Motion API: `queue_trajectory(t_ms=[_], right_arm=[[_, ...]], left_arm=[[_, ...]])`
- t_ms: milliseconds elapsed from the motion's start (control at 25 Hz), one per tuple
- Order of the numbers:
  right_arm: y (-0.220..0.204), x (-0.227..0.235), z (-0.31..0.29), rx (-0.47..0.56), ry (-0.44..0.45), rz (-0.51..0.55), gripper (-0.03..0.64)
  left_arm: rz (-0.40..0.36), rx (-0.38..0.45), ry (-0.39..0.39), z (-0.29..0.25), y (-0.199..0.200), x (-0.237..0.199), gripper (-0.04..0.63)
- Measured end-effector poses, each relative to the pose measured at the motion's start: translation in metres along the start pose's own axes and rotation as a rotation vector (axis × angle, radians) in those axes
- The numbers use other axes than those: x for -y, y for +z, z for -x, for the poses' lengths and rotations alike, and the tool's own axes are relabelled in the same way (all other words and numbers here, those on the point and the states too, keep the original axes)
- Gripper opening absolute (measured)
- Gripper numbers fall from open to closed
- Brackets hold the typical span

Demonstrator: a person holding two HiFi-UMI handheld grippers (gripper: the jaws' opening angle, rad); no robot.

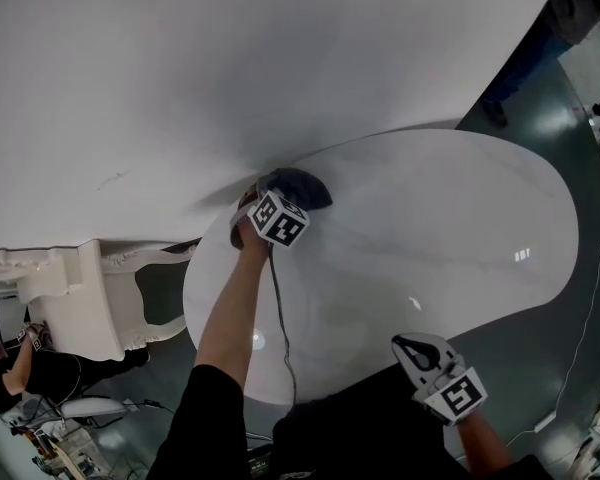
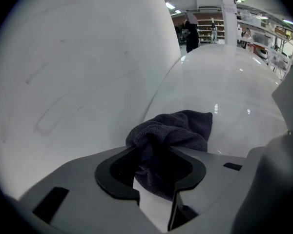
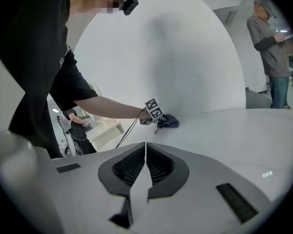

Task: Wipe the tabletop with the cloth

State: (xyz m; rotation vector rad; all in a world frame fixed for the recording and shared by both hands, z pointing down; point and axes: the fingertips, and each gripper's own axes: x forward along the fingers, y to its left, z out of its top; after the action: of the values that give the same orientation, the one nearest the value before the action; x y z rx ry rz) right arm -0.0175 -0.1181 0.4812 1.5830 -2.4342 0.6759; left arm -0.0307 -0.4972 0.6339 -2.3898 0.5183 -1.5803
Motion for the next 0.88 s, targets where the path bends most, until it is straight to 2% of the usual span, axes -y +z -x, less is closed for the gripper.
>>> queue_trajectory(t_ms=[160, 280, 400, 520, 600, 680, 880], right_arm=[[-0.004, 0.006, 0.019, -0.013, -0.092, -0.047, 0.014], [-0.009, 0.008, 0.037, -0.014, -0.176, -0.108, 0.014], [-0.017, -0.005, 0.054, -0.028, -0.238, -0.115, 0.014], [-0.018, -0.021, 0.064, -0.008, -0.273, -0.071, 0.014], [-0.018, -0.029, 0.072, 0.012, -0.304, -0.099, 0.014], [-0.019, -0.033, 0.081, 0.032, -0.341, -0.137, 0.014], [-0.022, -0.045, 0.101, 0.060, -0.374, -0.128, 0.014]], left_arm=[[-0.049, 0.005, -0.018, -0.012, 0.014, -0.006, 0.149], [-0.093, -0.003, -0.035, -0.010, 0.018, -0.003, 0.121], [-0.077, 0.024, -0.084, 0.000, 0.018, 0.020, 0.112], [-0.124, 0.056, -0.087, 0.011, 0.018, 0.048, 0.110], [-0.147, 0.066, -0.093, 0.018, 0.019, 0.066, 0.109], [-0.156, 0.065, -0.114, 0.025, 0.019, 0.082, 0.109], [-0.219, 0.041, -0.162, 0.046, 0.015, 0.128, 0.109]])
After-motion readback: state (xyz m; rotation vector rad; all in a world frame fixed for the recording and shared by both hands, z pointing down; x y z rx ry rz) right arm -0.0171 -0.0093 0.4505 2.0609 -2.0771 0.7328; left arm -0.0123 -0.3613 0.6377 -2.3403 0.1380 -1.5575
